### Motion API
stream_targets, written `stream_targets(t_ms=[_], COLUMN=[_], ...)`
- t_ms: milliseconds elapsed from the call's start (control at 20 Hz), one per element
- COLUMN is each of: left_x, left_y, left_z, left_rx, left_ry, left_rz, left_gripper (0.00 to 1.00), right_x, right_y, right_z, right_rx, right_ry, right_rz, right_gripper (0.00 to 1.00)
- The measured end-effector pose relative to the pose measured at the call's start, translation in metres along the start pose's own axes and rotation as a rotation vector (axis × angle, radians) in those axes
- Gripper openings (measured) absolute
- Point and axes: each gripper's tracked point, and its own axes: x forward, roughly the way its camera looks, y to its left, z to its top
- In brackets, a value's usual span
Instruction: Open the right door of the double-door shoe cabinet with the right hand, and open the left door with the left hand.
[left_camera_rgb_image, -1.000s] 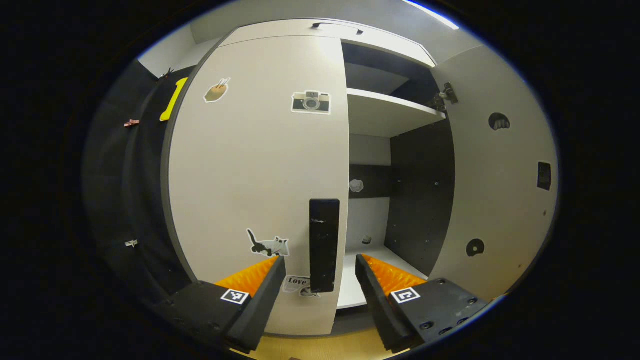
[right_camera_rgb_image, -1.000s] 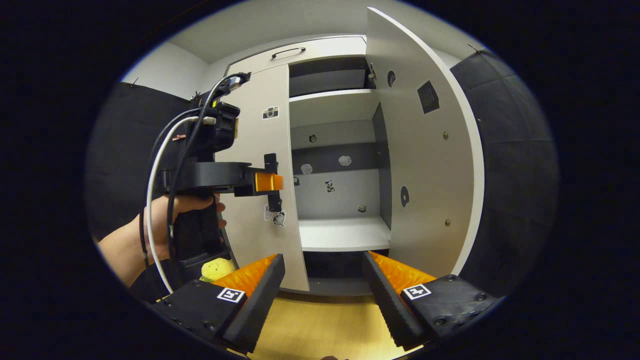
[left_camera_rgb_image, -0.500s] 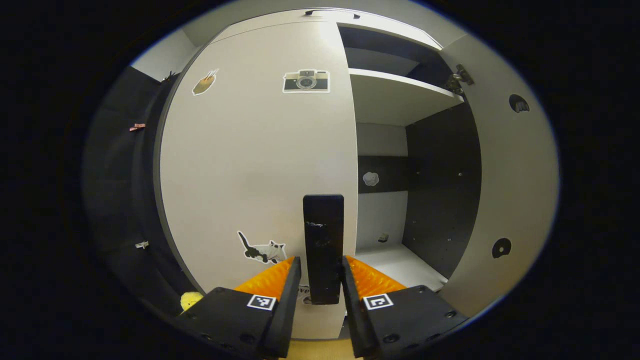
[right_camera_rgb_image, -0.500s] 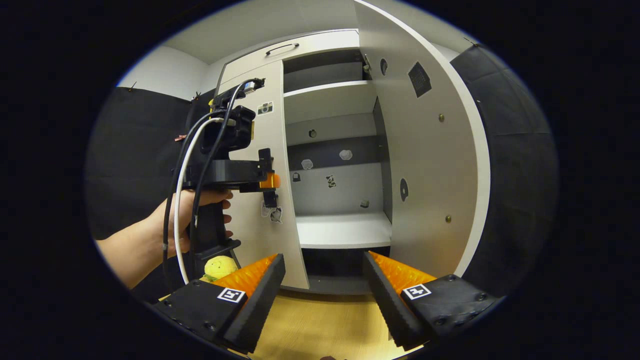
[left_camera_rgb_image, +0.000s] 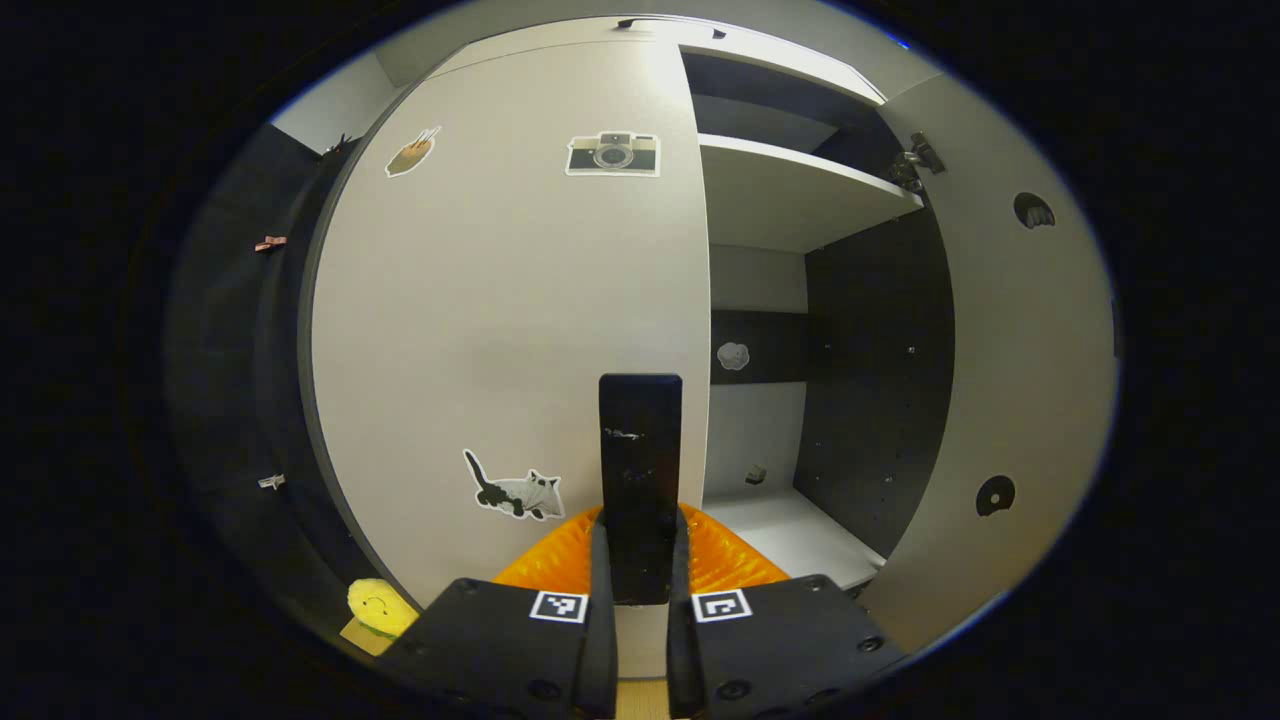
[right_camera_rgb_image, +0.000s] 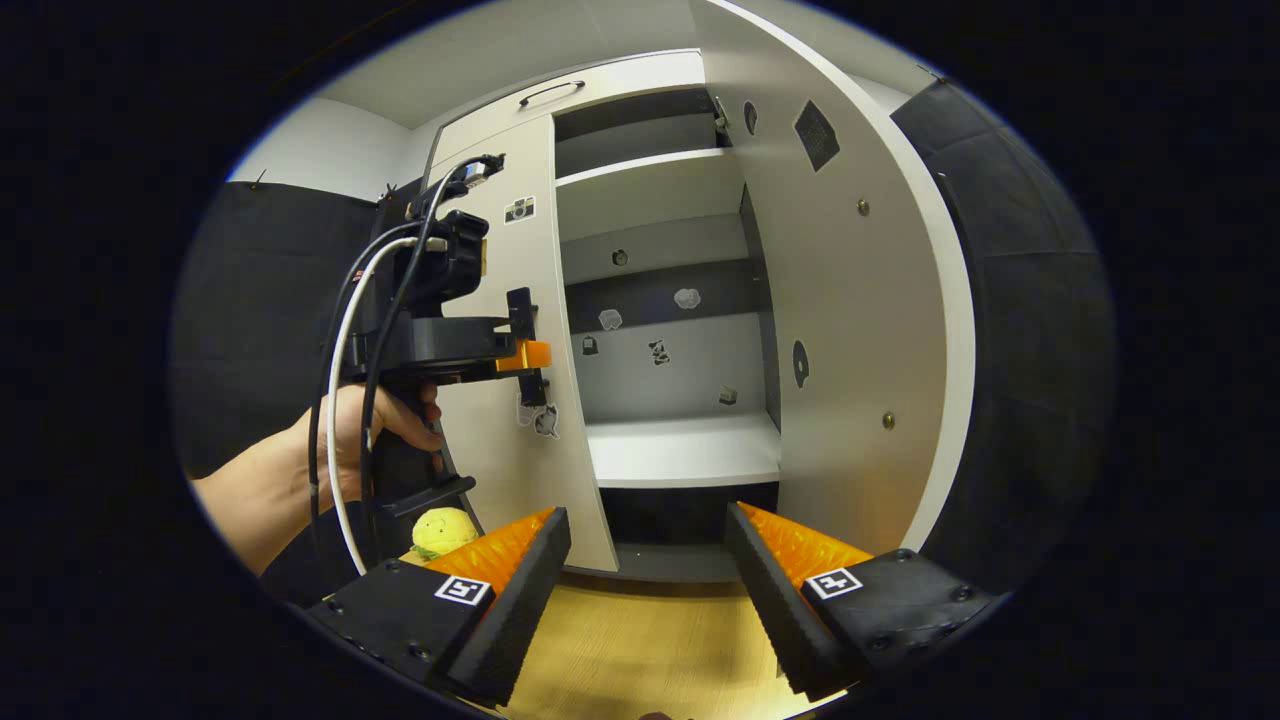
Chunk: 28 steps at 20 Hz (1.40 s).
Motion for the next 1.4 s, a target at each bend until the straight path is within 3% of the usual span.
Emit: stream_targets(t_ms=[150,400,600,1000,1400], left_x=[0.001,-0.013,-0.056,-0.118,-0.163], left_y=[0.0,0.002,0.013,0.042,0.083], left_z=[0.0,-0.001,-0.003,-0.008,-0.013], left_rx=[-0.012,-0.028,-0.095,-0.101,-0.096], left_ry=[-0.008,-0.013,-0.041,-0.072,-0.076], left_rz=[0.004,-0.033,-0.101,-0.162,-0.175], left_gripper=[0.14,0.13,0.13,0.13,0.12], right_x=[-0.003,-0.005,-0.011,-0.031,-0.036], right_y=[0.0,0.0,0.005,0.015,0.05], right_z=[-0.002,0.002,0.001,-0.004,-0.015], right_rx=[-0.015,-0.02,-0.016,-0.011,-0.032], right_ry=[0.002,-0.007,-0.011,-0.03,-0.034], right_rz=[-0.007,-0.042,-0.087,-0.207,-0.214], right_gripper=[0.98,0.98,0.98,0.98,0.98])
